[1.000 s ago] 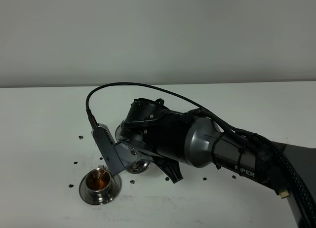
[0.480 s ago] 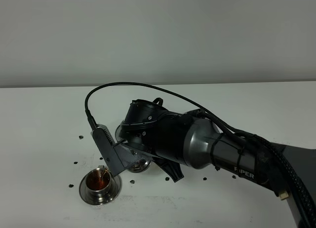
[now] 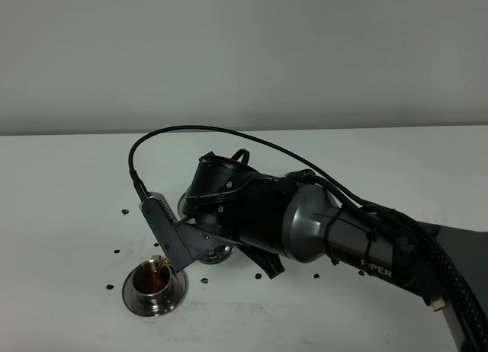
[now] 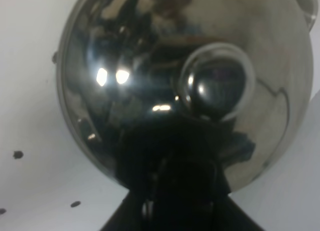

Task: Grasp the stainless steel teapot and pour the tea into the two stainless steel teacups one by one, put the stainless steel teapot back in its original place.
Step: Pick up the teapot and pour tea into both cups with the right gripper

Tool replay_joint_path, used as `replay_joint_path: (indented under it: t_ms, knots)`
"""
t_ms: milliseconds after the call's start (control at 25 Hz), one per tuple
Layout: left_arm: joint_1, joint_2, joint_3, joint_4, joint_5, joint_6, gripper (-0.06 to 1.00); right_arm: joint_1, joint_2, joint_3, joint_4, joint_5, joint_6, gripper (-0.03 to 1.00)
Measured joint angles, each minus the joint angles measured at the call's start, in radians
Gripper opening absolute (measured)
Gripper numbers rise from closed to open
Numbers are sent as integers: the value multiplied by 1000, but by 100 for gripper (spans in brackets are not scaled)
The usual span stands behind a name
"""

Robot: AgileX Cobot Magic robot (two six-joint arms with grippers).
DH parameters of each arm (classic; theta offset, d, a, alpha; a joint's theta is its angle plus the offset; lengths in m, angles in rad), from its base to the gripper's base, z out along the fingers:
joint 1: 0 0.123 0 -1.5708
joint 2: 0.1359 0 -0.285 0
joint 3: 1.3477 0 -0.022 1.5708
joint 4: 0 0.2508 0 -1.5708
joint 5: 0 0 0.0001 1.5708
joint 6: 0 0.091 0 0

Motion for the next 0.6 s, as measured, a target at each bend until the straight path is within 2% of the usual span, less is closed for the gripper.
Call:
replay_joint_path:
  t_ms: [600]
  knots:
    - [0,0,0,0,0,0,24,0,0,0,-8,5,0,19]
